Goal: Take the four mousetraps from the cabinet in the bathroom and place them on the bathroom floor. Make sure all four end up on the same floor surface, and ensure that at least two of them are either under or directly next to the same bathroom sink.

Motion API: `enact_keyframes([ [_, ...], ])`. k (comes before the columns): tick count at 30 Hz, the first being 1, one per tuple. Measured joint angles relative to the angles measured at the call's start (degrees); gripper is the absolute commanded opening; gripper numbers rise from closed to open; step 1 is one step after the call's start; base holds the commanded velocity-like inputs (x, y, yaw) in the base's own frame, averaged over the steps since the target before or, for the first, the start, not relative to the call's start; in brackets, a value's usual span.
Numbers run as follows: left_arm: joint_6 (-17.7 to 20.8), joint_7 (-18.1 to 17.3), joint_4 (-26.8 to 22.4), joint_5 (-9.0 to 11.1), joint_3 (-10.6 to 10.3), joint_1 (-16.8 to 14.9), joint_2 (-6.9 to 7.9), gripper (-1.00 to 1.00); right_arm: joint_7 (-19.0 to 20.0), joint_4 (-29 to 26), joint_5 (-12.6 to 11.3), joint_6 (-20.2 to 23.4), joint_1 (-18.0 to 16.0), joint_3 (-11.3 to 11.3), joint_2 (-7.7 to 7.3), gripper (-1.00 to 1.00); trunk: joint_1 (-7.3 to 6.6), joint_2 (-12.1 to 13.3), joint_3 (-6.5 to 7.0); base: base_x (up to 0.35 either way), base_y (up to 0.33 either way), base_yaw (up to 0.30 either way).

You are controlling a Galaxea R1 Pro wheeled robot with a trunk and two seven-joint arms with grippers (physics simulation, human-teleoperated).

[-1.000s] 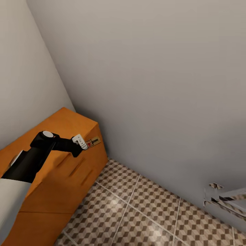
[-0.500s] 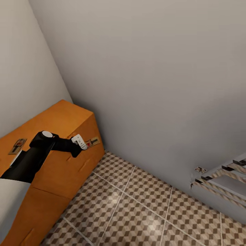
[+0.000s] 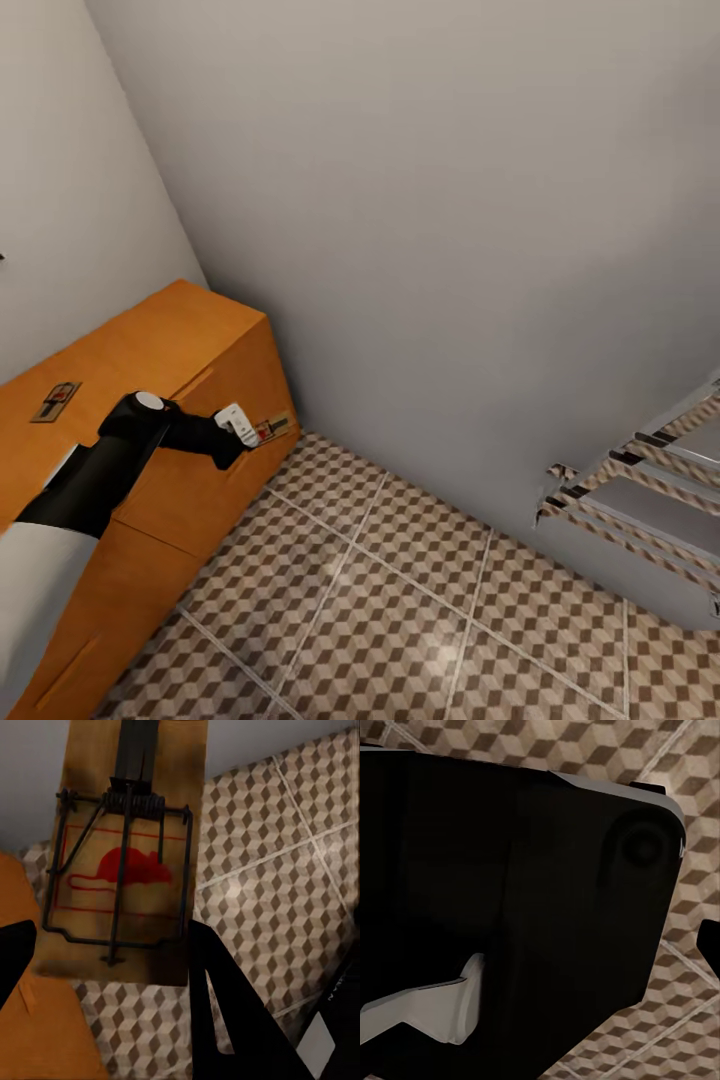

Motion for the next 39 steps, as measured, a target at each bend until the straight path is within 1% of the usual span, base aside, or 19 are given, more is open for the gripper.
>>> enact_keyframes([
  [2,-0.2,0.1,2.6,0.0,-0.6,0.1,-0.22,-1.0,0.0,0.0,0.0,0.0,0.0,0.0,-0.01,1.0,0.0,0.0,0.0,-0.004,-0.002,0.0],
  [3,-0.6,0.2,5.5,0.0,-1.2,0.2,-0.69,-1.0,0.0,0.0,0.0,0.0,0.0,0.0,-0.02,1.0,0.0,0.0,0.0,-0.002,-0.001,0.0],
  [4,-1.0,0.2,6.7,0.0,-1.4,0.2,-0.94,-1.0,-0.1,0.0,0.0,-0.1,0.0,0.0,-0.02,1.0,0.0,0.0,0.0,-0.001,-0.001,0.0],
  [6,-4.7,0.5,13.4,0.1,-1.8,0.5,-2.65,-1.0,-0.1,-0.1,0.1,-0.2,0.0,0.0,-0.05,1.0,0.0,0.0,0.0,0.0,0.0,0.0],
  [8,-10.0,2.6,20.1,0.2,-1.9,0.6,-4.25,-1.0,-0.1,-0.1,0.0,-0.3,0.0,0.0,-0.09,1.0,0.0,0.0,-0.01,0.0,0.0,0.0],
  [9,-11.4,3.5,22.0,0.2,-1.9,0.6,-4.68,-1.0,-0.1,-0.1,0.0,-0.3,0.0,0.0,-0.09,1.0,0.0,0.0,0.0,0.0,0.0,0.0],
  [13,-20.7,11.8,37.2,0.5,-1.9,0.6,-8.05,-1.0,-0.1,-0.3,0.0,-0.4,0.0,0.0,-0.16,1.0,0.0,0.0,-0.01,0.0,0.0,0.0],
  [15,-26.8,16.8,47.6,1.1,-2.1,0.6,-9.84,-1.0,-0.2,-0.3,-0.1,-0.9,0.0,0.0,-0.28,1.0,0.0,0.0,-0.01,0.0,0.0,0.0],
  [18,-35.2,24.7,59.8,3.3,-2.1,0.6,-11.84,-1.0,-0.2,-0.3,-0.1,-2.8,0.0,-0.1,-0.29,1.0,0.0,0.0,-0.01,0.0,0.0,0.0],
  [19,-37.2,27.1,62.9,4.0,-1.7,0.6,-12.31,-1.0,-0.2,-0.3,-0.1,-3.3,0.0,-0.1,-0.29,1.0,0.0,0.0,-0.01,0.0,0.0,0.0],
  [21,-39.5,30.8,67.8,6.3,-1.9,0.6,-12.76,-1.0,-0.2,-0.4,-0.1,-4.0,0.0,-0.1,-0.33,1.0,0.0,0.0,-0.01,0.0,0.0,0.0],
  [23,-40.5,32.4,70.6,8.1,-1.8,0.7,-12.76,-1.0,-0.3,-0.7,-0.1,-4.2,0.0,-0.1,-0.36,1.0,-0.01,0.0,-0.01,0.0,0.0,0.0],
  [27,-42.1,35.1,72.6,11.4,-1.8,2.0,-12.68,-1.0,-0.4,-1.2,-0.1,-5.1,0.0,-0.3,-0.98,1.0,-0.01,0.0,-0.01,0.0,0.0,0.0],
  [28,-43.2,37.7,72.9,12.1,-1.9,3.3,-12.63,-1.0,-0.5,-1.3,-0.1,-6.1,0.0,-0.3,-1.32,1.0,-0.01,0.0,-0.01,0.0,0.0,0.0],
  [29,-43.6,38.9,73.0,12.4,-1.7,3.9,-12.62,-1.0,-0.5,-1.3,-0.1,-6.4,0.0,-0.3,-1.44,1.0,-0.01,0.0,-0.01,0.0,0.0,0.0],
  [33,-46.0,48.8,73.3,13.3,-1.8,7.7,-12.66,-1.0,-0.8,-2.5,0.0,-7.4,0.0,-0.4,-1.87,1.0,-0.01,0.0,-0.01,0.0,0.0,0.0],
  [35,-49.0,51.8,73.3,13.4,-1.8,9.4,-12.62,-1.0,-1.4,-3.5,0.0,-7.5,0.0,-0.4,-2.07,1.0,-0.01,0.0,-0.01,0.0,0.0,0.0],
  [37,-53.5,53.7,73.4,13.6,-1.7,11.0,-12.57,-1.0,-2.0,-5.1,0.0,-7.5,0.0,-0.5,-2.84,1.0,-0.01,0.0,-0.01,0.0,0.0,0.0],
  [39,-57.8,55.0,73.4,14.9,-1.8,12.8,-12.41,-1.0,-2.4,-6.8,-0.1,-7.4,0.0,-0.5,-3.76,1.0,-0.01,0.0,-0.01,0.0,0.0,0.0],
])
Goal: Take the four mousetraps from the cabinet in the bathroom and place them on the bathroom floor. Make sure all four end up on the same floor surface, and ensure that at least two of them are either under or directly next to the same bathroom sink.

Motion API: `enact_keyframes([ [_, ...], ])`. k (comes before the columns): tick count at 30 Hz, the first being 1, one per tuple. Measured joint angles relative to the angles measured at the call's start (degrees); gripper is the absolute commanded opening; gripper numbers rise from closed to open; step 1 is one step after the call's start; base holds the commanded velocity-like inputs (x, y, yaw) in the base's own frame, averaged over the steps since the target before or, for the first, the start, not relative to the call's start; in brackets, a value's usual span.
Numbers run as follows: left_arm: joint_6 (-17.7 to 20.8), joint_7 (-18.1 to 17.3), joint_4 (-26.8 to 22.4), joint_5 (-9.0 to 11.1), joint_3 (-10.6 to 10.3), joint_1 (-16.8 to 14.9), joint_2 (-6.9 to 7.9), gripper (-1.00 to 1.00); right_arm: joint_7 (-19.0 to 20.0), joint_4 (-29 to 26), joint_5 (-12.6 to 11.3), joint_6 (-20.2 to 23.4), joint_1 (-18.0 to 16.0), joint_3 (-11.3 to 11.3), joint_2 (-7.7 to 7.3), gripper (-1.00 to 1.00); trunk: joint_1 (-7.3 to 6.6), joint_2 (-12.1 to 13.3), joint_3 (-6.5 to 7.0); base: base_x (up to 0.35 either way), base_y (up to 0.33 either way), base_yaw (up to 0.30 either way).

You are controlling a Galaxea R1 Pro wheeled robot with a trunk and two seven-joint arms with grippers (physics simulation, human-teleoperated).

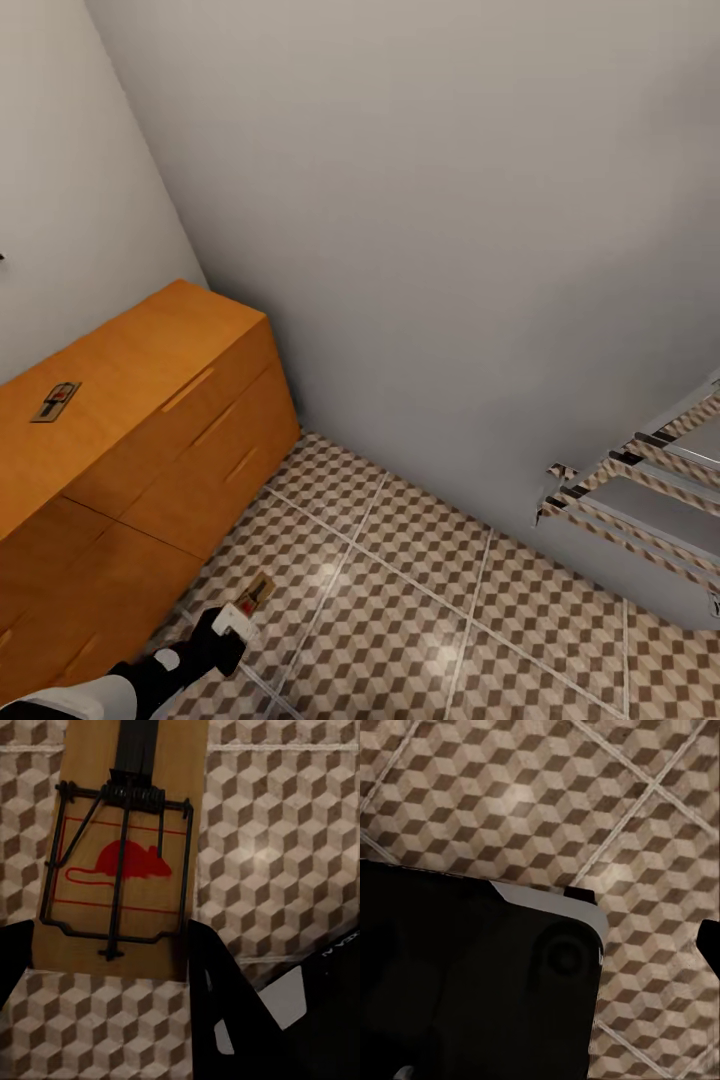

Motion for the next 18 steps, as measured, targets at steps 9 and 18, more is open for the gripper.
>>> enact_keyframes([
  [9,-9.1,2.4,0.1,14.1,0.3,8.1,0.46,-1.0,-3.3,-7.9,0.0,2.3,0.0,-0.2,-2.7,1.0,0.0,0.0,0.0,0.0,0.0,0.0],
  [18,-19.2,15.9,0.2,18.9,0.8,14.9,0.41,-1.0,-8.9,-18.6,0.1,11.0,0.0,-0.4,-2.88,1.0,0.0,0.0,0.0,0.0,0.0,0.0],
])
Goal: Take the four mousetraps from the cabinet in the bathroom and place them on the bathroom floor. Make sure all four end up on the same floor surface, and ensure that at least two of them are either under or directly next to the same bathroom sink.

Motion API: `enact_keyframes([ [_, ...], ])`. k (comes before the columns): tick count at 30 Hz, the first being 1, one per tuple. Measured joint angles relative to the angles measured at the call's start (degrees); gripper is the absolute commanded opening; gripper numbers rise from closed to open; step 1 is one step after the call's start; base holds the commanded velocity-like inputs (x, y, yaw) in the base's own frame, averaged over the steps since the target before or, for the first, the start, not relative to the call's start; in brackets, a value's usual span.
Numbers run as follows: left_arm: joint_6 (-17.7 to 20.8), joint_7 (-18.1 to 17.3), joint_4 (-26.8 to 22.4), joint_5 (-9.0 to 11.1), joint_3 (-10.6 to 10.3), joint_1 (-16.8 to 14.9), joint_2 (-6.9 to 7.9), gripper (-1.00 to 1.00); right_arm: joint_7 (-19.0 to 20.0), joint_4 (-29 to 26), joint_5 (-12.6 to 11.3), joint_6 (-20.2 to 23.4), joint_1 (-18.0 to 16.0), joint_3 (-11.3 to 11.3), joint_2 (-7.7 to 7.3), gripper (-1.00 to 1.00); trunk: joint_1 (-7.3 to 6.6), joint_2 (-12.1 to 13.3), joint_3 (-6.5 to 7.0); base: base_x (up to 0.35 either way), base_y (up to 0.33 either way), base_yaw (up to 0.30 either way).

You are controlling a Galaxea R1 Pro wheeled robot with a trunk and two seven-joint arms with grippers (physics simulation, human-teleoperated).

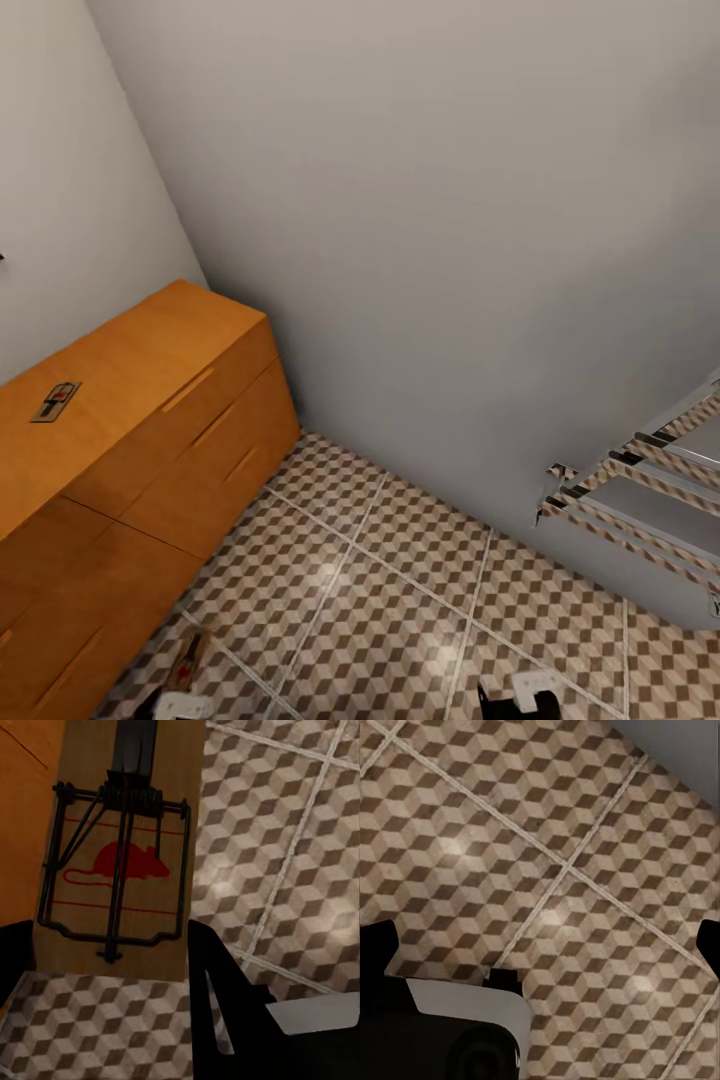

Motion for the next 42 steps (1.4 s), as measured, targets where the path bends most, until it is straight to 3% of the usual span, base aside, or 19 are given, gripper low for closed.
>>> enact_keyframes([
  [4,-1.2,0.9,0.0,6.1,0.0,1.0,-0.41,-1.0,0.0,-0.7,0.0,0.3,0.0,0.0,0.0,1.0,0.0,0.0,0.0,0.0,0.0,0.0],
  [9,-1.3,1.0,0.0,9.9,-0.1,1.2,-0.54,-1.0,0.2,-0.6,-0.1,0.3,0.0,0.0,0.0,1.0,0.0,0.0,0.0,0.0,0.0,0.0],
  [33,-1.2,0.9,-0.1,10.5,-0.1,1.2,-1.18,-1.0,0.0,-0.2,-0.2,-0.2,0.0,0.1,0.16,1.0,0.0,0.0,-0.01,0.0,0.0,0.002],
  [42,-1.2,0.9,-0.1,10.5,-0.1,1.2,-1.18,-1.0,-0.2,-0.2,-0.1,-0.2,0.0,0.0,0.17,1.0,0.0,0.0,-0.49,0.0,0.0,0.141],
])
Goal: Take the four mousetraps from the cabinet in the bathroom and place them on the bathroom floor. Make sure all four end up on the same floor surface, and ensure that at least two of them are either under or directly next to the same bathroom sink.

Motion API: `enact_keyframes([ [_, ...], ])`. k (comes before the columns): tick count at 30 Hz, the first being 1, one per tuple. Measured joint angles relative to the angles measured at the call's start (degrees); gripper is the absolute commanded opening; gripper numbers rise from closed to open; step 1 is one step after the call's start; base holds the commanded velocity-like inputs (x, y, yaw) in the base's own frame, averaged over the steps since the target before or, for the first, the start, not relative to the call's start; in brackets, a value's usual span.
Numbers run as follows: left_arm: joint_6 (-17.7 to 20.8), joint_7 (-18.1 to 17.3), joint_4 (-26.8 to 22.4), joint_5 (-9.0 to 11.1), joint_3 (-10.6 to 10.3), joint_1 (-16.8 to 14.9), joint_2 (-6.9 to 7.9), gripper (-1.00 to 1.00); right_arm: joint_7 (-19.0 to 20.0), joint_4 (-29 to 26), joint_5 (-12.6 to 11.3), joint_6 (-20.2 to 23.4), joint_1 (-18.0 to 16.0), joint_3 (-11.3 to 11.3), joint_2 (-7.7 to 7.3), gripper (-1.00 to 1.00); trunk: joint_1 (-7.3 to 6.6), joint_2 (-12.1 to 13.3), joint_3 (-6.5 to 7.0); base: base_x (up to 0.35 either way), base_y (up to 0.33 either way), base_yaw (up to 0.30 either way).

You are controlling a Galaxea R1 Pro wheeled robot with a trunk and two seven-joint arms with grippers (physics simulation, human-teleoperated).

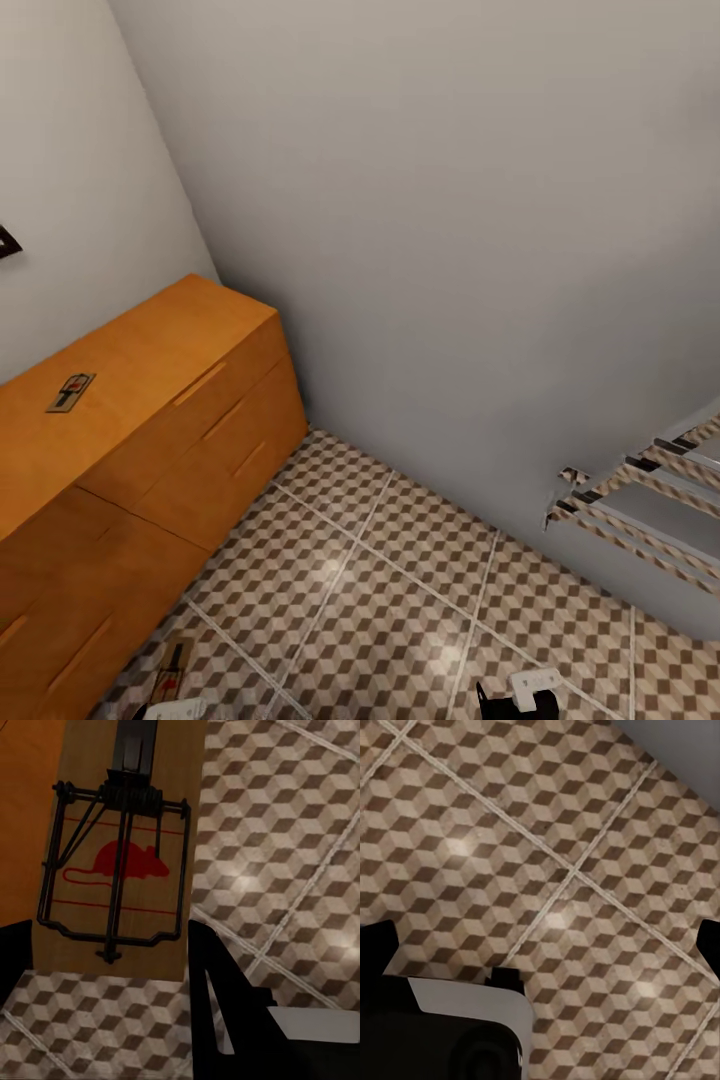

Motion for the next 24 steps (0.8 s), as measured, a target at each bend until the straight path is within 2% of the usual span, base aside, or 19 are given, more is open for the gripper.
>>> enact_keyframes([
  [24,0.0,0.0,0.0,0.0,0.0,0.1,-0.35,-1.0,0.0,0.0,0.0,-0.2,0.0,0.0,0.09,1.0,0.0,0.0,-1.67,0.0,0.0,0.178],
])
